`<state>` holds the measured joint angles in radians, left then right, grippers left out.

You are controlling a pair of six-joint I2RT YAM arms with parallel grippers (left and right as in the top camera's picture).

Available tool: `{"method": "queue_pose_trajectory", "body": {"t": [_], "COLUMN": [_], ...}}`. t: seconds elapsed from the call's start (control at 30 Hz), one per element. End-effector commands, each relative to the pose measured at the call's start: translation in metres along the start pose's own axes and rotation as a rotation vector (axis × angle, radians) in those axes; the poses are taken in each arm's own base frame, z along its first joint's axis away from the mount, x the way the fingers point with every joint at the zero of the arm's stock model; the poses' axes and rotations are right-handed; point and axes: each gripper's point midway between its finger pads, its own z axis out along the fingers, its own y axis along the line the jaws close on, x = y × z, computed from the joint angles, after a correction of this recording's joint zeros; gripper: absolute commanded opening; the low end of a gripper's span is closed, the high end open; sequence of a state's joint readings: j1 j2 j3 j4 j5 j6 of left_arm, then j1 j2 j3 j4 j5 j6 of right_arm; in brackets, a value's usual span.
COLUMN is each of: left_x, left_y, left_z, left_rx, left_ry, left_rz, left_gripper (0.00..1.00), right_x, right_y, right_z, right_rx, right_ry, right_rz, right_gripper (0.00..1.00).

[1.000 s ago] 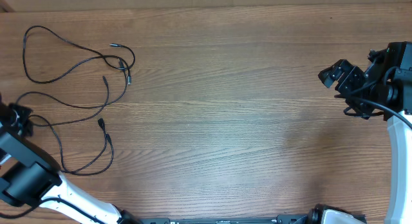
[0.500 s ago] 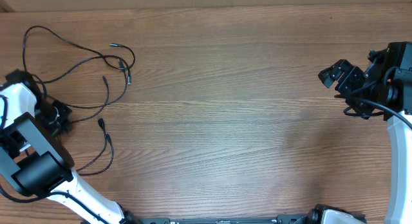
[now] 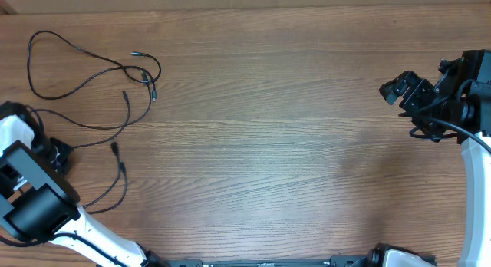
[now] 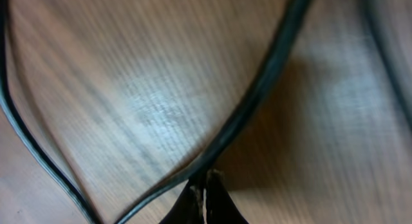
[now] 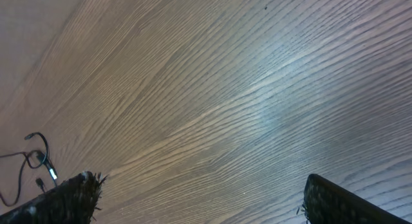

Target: Untangle cables

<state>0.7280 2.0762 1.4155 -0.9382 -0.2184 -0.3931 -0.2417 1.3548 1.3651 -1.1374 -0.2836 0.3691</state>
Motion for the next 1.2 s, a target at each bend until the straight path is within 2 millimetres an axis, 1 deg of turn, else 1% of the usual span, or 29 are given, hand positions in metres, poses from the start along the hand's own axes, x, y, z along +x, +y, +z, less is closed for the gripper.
{"method": "queue_pose_trajectory", "body": {"t": [0.0,0.07,0.17,0.23,0.27,0.37,0.43,0.57,0.6,0.63,0.7,0.77,0.83,0.9,0.93,0.97,1.03,1.07,1.17], "left_x": [0.002,-0.003,-0.011,-0.016,-0.020,-0.028,-0.030,-0.022,-0.017,-0.013,0.001,0.020,0.044,0.073,0.085,0.104,0.135,0.158,0.200], "left_y": [0.011,0.014,0.011,0.006,0.002,-0.016,-0.031,-0.062,-0.073,-0.081,-0.097,-0.109,-0.120,-0.130,-0.133,-0.140,-0.149,-0.156,-0.168], "left_z": [0.008,0.005,-0.005,-0.017,-0.026,-0.058,-0.086,-0.145,-0.164,-0.178,-0.211,-0.241,-0.265,-0.283,-0.288,-0.293,-0.299,-0.301,-0.304], "left_rx": [-0.040,-0.049,-0.028,-0.002,0.026,0.132,0.234,0.472,0.560,0.626,0.775,0.891,0.967,1.012,1.013,1.008,0.995,0.974,0.950], "left_ry": [0.002,-0.007,-0.021,-0.029,-0.034,-0.044,-0.040,-0.023,-0.026,-0.031,-0.043,-0.049,-0.036,-0.005,0.005,0.010,0.016,0.036,0.097], "left_rz": [-0.031,-0.036,-0.034,-0.032,-0.032,-0.029,-0.022,0.019,0.055,0.088,0.174,0.262,0.341,0.419,0.457,0.530,0.658,0.737,0.847], "left_gripper": [0.04,0.04,0.04,0.04,0.04,0.04,0.04,0.04,0.04,0.05,0.04,0.04,0.04,0.04,0.04,0.05,0.04,0.04,0.04], "right_x": [-0.009,-0.009,-0.009,-0.009,-0.009,-0.009,-0.009,-0.009,-0.009,-0.009,-0.009,-0.009,-0.009,-0.009,-0.009,-0.009,-0.009,-0.009,-0.009], "right_y": [0.006,0.006,0.006,0.006,0.006,0.006,0.006,0.006,0.006,0.006,0.006,0.006,0.006,0.006,0.006,0.006,0.006,0.006,0.006], "right_z": [-0.010,-0.010,-0.010,-0.010,-0.010,-0.010,-0.010,-0.010,-0.010,-0.010,-0.010,-0.010,-0.010,-0.010,-0.010,-0.010,-0.010,-0.010,-0.010], "right_rx": [-0.012,-0.012,-0.012,-0.012,-0.012,-0.012,-0.012,-0.012,-0.012,-0.012,-0.012,-0.012,-0.012,-0.012,-0.012,-0.012,-0.012,-0.012,-0.012], "right_ry": [-0.042,-0.042,-0.042,-0.042,-0.042,-0.042,-0.042,-0.042,-0.042,-0.042,-0.042,-0.042,-0.042,-0.042,-0.042,-0.042,-0.042,-0.042,-0.042], "right_rz": [-0.011,-0.011,-0.011,-0.011,-0.011,-0.011,-0.011,-0.011,-0.011,-0.011,-0.011,-0.011,-0.011,-0.011,-0.011,-0.011,-0.011,-0.011,-0.011], "right_gripper": [1.00,1.00,1.00,1.00,1.00,1.00,1.00,1.00,1.00,1.00,1.00,1.00,1.00,1.00,1.00,1.00,1.00,1.00,1.00]}}
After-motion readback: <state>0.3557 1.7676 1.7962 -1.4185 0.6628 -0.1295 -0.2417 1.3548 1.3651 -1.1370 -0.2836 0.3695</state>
